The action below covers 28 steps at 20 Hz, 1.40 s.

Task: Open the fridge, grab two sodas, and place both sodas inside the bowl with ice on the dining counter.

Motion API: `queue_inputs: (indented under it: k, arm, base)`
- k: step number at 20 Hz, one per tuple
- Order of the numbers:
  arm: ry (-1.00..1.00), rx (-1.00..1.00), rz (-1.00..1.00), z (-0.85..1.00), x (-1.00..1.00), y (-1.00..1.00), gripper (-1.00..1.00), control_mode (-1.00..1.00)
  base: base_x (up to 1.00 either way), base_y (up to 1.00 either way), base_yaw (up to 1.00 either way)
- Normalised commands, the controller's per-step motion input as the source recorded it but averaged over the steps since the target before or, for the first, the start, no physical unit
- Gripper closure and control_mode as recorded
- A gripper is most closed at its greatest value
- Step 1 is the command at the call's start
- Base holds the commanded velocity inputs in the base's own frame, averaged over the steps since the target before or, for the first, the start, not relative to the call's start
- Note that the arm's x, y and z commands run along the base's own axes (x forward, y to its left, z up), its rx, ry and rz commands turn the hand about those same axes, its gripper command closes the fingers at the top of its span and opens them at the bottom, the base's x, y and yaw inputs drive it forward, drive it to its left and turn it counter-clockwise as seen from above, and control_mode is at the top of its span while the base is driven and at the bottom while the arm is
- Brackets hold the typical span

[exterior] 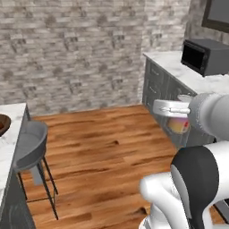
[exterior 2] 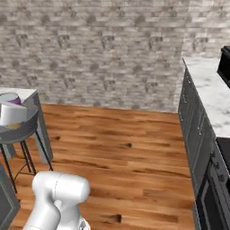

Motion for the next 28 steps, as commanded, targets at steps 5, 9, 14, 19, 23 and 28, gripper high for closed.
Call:
queue_inputs:
  k: [5, 9, 14, 19, 23, 28]
  arm:
    - [0.00, 0.00, 0.00, 0.00, 0.00, 0.00, 1.00, 1.00]
    - [0.00, 0.00, 0.00, 0.00, 0.00, 0.00, 1.00, 1.00]
    - [0.00, 0.00, 0.00, 0.00, 0.00, 0.00, 1.00, 1.00]
    - [0.00, 0.00, 0.00, 0.00, 0.00, 0.00, 1.00, 1.00]
    - [0.00, 0.00, 0.00, 0.00, 0.00, 0.00, 1.00, 1.00]
    - [0.00, 0.00, 0.00, 0.00, 0.00, 0.00, 1.00, 1.00]
  base:
    - [0.61, -0.01, 0.55]
    - [0.63, -0.13, 0.56]
    - [0.68, -0.22, 0.55]
    - [0.70, -0.24, 0.55]
    - [0.71, -0.26, 0.53]
    - [0.73, -0.22, 0.53]
